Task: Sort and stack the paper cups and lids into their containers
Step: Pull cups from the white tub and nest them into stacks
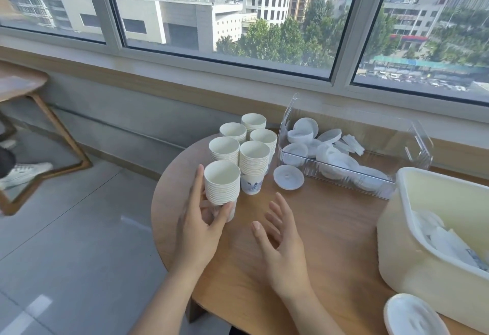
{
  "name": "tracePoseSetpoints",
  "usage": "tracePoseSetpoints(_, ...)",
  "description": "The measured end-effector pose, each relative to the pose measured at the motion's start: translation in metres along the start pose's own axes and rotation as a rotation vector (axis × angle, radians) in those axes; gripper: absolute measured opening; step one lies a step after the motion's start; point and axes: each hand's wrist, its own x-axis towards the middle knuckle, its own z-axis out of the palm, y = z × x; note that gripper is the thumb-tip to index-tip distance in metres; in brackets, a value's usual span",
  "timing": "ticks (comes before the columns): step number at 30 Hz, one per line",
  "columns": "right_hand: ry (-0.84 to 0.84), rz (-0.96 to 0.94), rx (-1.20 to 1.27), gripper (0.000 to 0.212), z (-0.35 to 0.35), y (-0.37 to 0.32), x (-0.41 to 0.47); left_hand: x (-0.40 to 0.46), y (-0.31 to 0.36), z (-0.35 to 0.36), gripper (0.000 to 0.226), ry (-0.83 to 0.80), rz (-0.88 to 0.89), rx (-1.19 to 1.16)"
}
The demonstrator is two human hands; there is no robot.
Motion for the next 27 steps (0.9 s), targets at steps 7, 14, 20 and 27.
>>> tracePoseSetpoints(7, 0.002, 0.01, -0.023, 0.071, 0.0, 0.003, 0.002, 0.019, -0.006, 0.006, 0.093, -0.002, -0.02, -0.012)
tracePoseSetpoints(14, -0.01, 0.023, -0.064, 0.068, -0.001, 0.0, 0.0, 0.011, 0.021, -0.004, 0.097, 0.067, 0.053, 0.149)
tracePoseSetpoints(20, -0.087, -0.21, -0.383, 0.066, -0.044, -0.044, -0.016, -0.002, 0.089, -0.004, 0.074, 0.134, 0.466, 0.41)
tracePoseSetpoints(27, 0.056, -0.397, -0.713, 0.059, -0.18, -0.102, -0.036, -0.034, 0.147, 0.067, 0.06, -0.136, 0.725, 0.359)
